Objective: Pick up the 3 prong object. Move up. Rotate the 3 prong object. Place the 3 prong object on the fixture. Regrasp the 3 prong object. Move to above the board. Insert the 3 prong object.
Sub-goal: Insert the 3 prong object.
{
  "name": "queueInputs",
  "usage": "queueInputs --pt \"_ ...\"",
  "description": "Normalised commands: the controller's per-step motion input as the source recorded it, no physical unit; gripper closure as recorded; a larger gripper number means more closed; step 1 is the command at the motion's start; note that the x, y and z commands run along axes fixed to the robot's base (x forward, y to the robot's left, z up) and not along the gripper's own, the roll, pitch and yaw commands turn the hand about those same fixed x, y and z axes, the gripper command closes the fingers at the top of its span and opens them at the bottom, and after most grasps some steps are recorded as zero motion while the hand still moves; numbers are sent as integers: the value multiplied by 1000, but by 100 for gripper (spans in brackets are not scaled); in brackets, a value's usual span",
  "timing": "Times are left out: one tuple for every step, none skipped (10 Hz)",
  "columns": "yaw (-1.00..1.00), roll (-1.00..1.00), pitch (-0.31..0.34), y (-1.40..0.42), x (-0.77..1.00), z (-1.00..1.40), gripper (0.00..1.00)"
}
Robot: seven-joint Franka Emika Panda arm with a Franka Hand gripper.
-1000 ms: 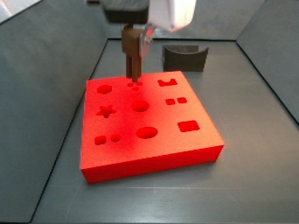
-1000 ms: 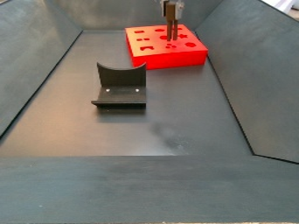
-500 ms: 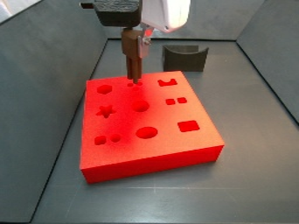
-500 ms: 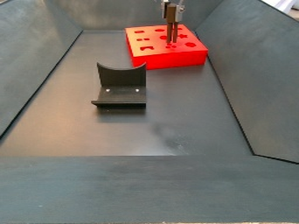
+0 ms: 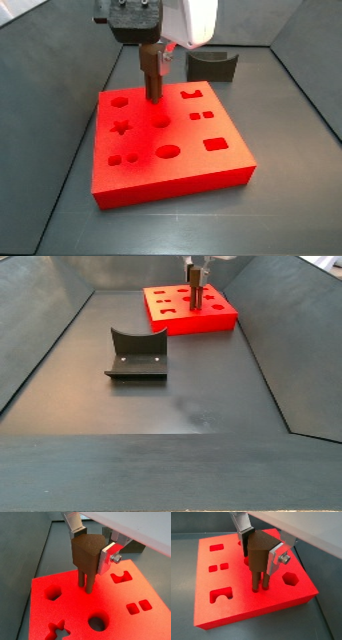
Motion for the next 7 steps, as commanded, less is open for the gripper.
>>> queueInputs --pt "-86 -1 -61 146 0 -169 100" --pt "-169 -7 -57 254 -37 -217 100" --pt "-189 -26 -39 183 -29 -240 100" --pt "-186 0 -60 83 -31 -346 100" --pt "-74 0 -114 0 0 -494 100" --pt "-57 29 -149 0 0 -669 100" --pt "-57 49 -146 0 0 -749 100"
